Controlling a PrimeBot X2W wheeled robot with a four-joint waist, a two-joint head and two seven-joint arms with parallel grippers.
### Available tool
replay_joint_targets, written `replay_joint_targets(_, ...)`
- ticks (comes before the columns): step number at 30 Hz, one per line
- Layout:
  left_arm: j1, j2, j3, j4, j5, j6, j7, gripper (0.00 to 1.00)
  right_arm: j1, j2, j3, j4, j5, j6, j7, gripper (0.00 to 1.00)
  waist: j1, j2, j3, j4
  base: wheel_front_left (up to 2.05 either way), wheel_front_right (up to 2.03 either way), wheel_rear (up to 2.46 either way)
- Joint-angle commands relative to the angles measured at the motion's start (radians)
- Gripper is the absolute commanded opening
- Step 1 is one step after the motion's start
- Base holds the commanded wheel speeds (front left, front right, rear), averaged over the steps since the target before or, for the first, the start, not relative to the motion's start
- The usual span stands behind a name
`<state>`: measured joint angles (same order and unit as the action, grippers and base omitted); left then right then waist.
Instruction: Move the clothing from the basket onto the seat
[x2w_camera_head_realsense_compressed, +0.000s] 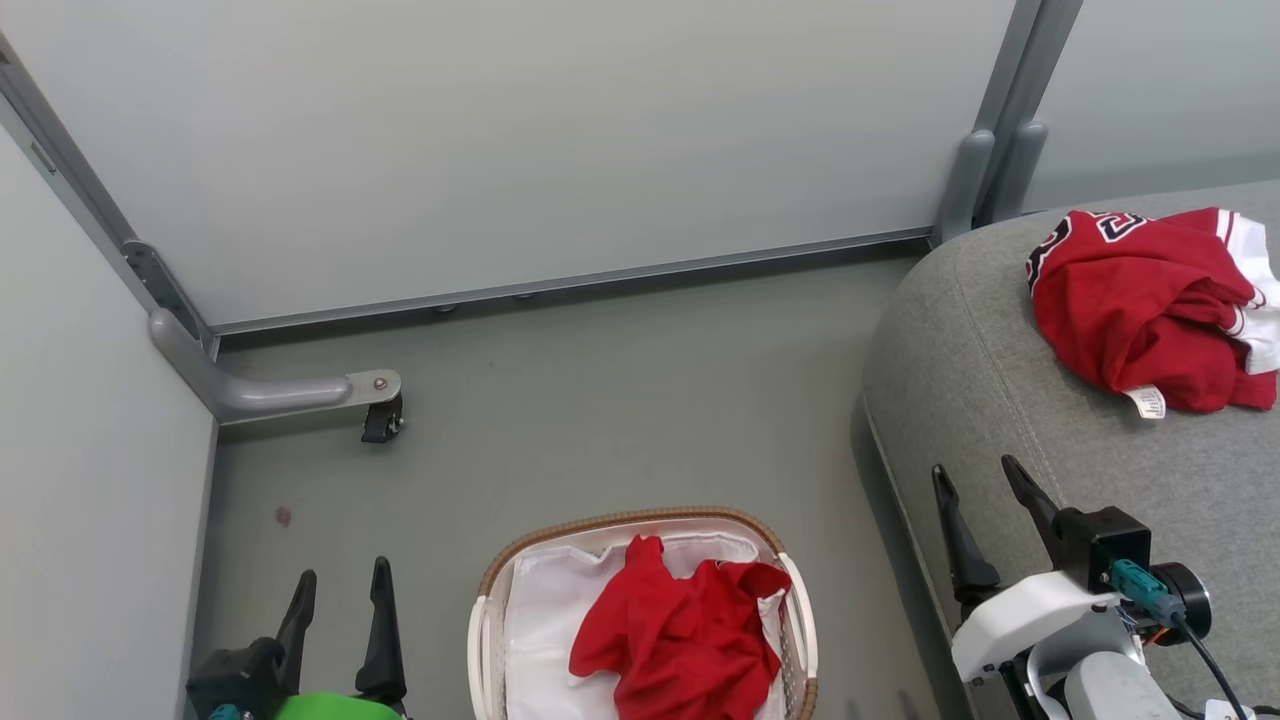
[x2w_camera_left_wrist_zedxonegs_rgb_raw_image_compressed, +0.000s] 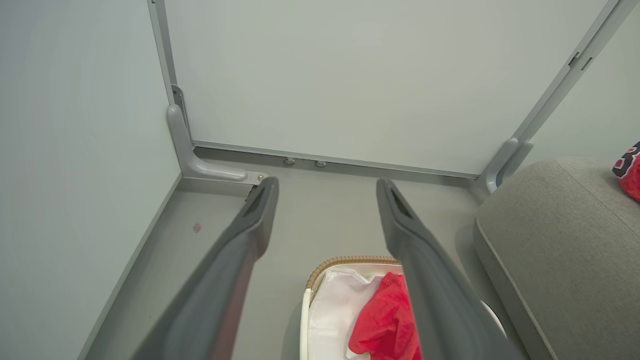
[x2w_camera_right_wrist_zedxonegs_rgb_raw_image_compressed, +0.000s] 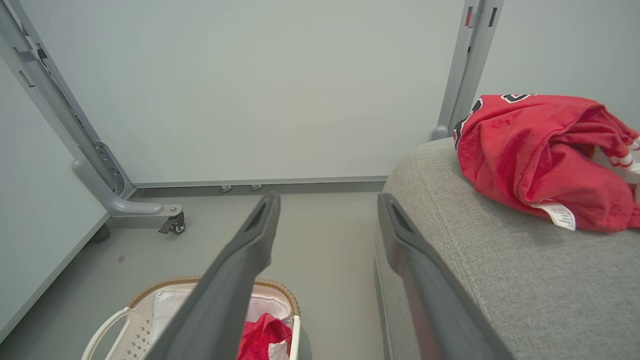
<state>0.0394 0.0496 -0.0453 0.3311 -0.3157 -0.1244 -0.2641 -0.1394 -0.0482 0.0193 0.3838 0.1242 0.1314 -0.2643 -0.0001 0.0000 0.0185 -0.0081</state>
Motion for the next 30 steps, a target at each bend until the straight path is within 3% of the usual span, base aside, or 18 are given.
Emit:
replay_joint_targets(1, -0.009, 0.002, -0.003, 0.002, -0.003, 0.0, -0.001, 1.0, 0.001, -0.004, 0.002, 0.0, -0.006, -0.001, 0.0, 1.0, 0.0001, 0.0, 0.001, -0.001, 0.0, 0.0, 0.0)
replay_joint_targets(13, -0.105, 0.002, -0.074, 0.054, 0.045, -0.005, -0.001, 1.0, -0.039, -0.004, -0.01, -0.033, -0.012, -0.001, 0.0, 1.0, 0.0001, 0.0, 0.081, -0.017, 0.0, 0.0, 0.0)
replay_joint_targets(30, -0.503, 0.003, -0.297, 0.366, 0.021, -0.008, -0.001, 1.0, -0.248, -0.004, -0.004, -0.12, 0.018, -0.001, 0.0, 1.0, 0.0001, 0.0, 0.523, -0.137, 0.0, 0.0, 0.0)
